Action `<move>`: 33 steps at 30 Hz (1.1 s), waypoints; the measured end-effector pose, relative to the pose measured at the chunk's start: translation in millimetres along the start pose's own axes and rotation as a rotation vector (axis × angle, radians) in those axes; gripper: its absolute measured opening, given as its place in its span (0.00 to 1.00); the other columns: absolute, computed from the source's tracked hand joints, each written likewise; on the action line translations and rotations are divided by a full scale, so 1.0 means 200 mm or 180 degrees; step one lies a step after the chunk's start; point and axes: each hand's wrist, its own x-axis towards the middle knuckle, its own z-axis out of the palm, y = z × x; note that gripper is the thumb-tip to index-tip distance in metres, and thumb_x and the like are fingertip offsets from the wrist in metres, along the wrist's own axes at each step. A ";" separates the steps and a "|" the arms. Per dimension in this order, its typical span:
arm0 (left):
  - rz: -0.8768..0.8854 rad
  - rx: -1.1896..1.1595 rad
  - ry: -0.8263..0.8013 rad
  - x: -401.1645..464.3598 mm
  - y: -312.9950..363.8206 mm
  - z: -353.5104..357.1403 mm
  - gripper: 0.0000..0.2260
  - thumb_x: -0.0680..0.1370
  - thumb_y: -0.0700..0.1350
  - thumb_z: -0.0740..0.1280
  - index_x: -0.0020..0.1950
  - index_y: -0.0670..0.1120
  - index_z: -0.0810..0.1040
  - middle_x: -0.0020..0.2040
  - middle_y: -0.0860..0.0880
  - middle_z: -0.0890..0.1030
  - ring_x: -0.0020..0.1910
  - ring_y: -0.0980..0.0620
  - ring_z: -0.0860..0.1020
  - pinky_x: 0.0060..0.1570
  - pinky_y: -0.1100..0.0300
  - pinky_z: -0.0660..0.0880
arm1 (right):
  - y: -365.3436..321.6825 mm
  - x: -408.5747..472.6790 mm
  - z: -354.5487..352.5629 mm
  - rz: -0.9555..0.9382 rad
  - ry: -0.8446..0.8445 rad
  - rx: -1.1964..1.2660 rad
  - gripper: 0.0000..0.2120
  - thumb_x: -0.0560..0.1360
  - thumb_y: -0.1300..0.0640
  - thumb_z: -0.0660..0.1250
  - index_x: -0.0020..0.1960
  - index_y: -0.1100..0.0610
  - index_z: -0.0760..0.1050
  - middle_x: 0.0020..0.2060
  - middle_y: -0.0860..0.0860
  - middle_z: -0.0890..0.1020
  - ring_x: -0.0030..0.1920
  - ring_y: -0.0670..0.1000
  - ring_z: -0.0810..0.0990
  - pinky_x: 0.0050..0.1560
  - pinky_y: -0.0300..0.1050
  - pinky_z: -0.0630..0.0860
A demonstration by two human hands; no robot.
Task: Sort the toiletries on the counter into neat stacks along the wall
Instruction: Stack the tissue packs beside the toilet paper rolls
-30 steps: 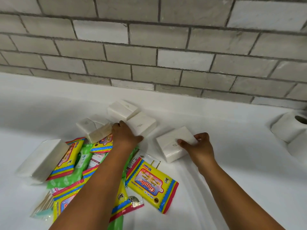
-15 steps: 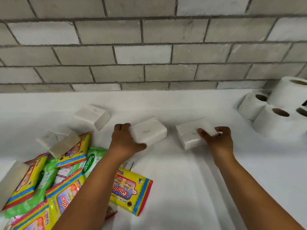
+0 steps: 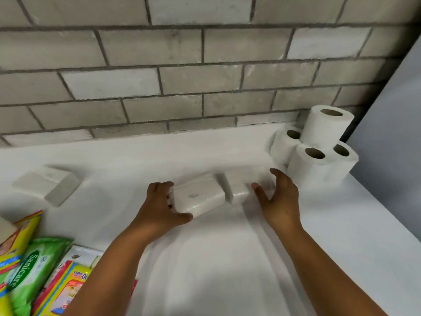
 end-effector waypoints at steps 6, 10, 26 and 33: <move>0.0116 -0.0019 -0.0002 0.08 0.06 0.06 0.43 0.62 0.45 0.82 0.73 0.49 0.65 0.64 0.56 0.61 0.52 0.55 0.77 0.52 0.63 0.73 | 0.11 0.08 0.02 -0.0533 -0.0693 -0.0371 0.20 0.77 0.48 0.66 0.67 0.53 0.74 0.71 0.53 0.69 0.71 0.55 0.66 0.70 0.44 0.63; 0.0191 -0.0097 0.0092 0.13 0.09 0.09 0.43 0.61 0.45 0.83 0.72 0.49 0.65 0.63 0.56 0.62 0.51 0.61 0.76 0.51 0.62 0.74 | 0.10 0.20 0.07 -0.0464 -0.0740 -0.0205 0.19 0.77 0.48 0.66 0.66 0.52 0.74 0.71 0.52 0.68 0.71 0.53 0.66 0.70 0.42 0.62; 0.0284 -0.0072 0.0285 0.22 0.17 0.17 0.43 0.61 0.46 0.82 0.72 0.51 0.66 0.62 0.57 0.64 0.58 0.57 0.75 0.55 0.62 0.75 | 0.09 0.58 0.23 -0.0485 -0.0720 -0.0100 0.18 0.77 0.50 0.67 0.65 0.55 0.74 0.70 0.53 0.69 0.70 0.54 0.67 0.70 0.41 0.60; 0.0298 0.0118 0.0137 0.30 0.30 0.21 0.44 0.61 0.47 0.82 0.73 0.49 0.65 0.62 0.57 0.63 0.54 0.61 0.75 0.48 0.72 0.72 | 0.06 0.61 0.15 -0.0492 -0.0603 0.0080 0.15 0.80 0.48 0.61 0.61 0.54 0.78 0.66 0.53 0.74 0.67 0.54 0.70 0.69 0.44 0.63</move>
